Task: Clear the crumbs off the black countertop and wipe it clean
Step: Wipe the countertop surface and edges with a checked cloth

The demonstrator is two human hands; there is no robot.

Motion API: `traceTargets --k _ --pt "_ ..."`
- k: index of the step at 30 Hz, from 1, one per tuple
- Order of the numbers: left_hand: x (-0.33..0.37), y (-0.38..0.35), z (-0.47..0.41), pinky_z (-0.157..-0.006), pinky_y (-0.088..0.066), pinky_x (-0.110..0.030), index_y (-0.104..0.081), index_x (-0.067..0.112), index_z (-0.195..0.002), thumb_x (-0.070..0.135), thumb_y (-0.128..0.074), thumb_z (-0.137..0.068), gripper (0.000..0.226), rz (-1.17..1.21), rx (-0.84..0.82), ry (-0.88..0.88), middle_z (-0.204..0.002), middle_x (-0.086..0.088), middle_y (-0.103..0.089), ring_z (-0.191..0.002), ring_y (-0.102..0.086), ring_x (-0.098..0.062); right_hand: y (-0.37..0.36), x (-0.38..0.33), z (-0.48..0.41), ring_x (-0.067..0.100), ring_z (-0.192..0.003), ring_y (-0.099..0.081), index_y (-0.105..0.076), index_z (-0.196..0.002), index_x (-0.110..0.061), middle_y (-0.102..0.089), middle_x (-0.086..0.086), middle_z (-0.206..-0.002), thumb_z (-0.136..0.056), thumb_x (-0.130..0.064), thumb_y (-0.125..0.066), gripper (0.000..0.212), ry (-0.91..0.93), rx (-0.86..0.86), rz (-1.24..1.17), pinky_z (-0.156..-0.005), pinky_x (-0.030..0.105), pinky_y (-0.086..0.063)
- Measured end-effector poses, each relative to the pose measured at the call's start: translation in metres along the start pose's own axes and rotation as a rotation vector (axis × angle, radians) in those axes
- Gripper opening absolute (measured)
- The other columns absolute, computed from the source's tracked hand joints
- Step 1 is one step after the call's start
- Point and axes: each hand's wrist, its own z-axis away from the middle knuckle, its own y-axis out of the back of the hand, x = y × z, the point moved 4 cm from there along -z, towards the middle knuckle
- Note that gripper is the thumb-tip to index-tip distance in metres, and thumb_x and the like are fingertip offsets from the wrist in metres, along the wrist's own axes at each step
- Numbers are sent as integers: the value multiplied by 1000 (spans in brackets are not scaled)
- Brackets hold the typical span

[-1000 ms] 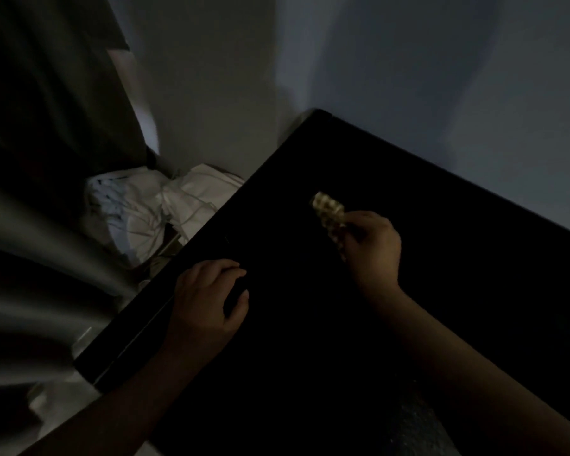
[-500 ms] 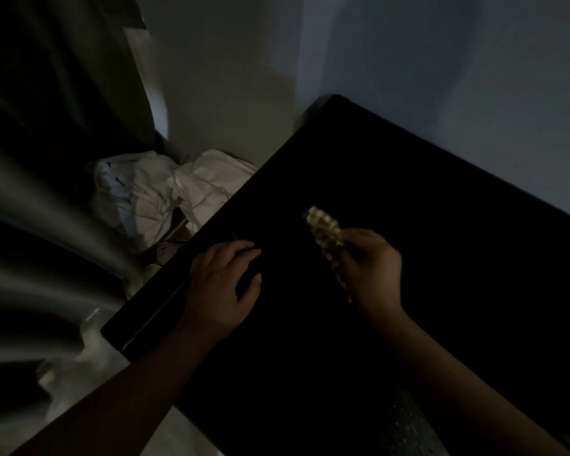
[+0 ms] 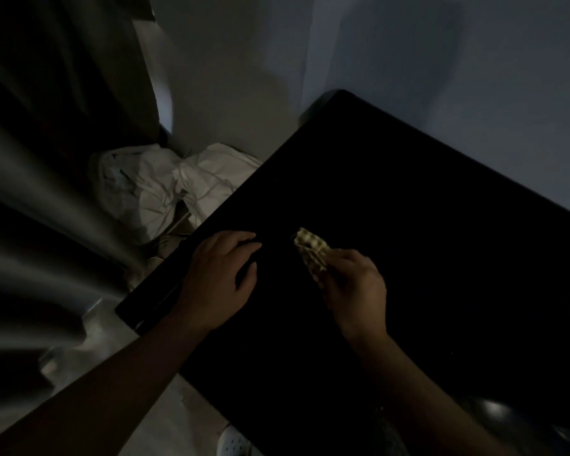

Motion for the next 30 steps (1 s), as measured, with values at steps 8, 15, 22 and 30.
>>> traceTargets --k 8,15,22,30 --pt "-11 14 62 -95 -43 -41 -66 11 -114 33 -46 -86 40 74 82 45 -120 -2 -59 -111 -52 -21 -4 -10 10 14 -99 -57 -74 -100 -17 -67 -4 -106 -86 -30 -69 20 -69 100 38 -82 22 -43" --pt "-31 28 94 -97 -40 -33 -65 10 -114 29 -47 -84 40 -9 132 107 -119 -2 -59 -111 -51 -20 -31 -47 72 17 -99 -59 -75 -100 -14 -69 -1 -104 -79 -20 -66 24 4 11 -50 -90 21 -43" --pt "-39 22 109 -98 -40 -39 -61 10 -120 31 -47 -85 43 -64 106 55 -126 -3 -57 -116 -48 -21 -7 -36 55 26 -91 -65 -74 -98 -11 -62 -10 -99 -81 -13 -67 18 -99 170 -138 -79 39 -55" --pt "-47 17 110 -99 -39 -44 -58 12 -125 35 -46 -87 46 -98 57 43 -130 -3 -54 -119 -48 -25 -33 -72 133 20 -102 -60 -73 -105 -12 -67 2 -110 -77 -7 -75 29 -23 -29 -85 -87 31 -49"
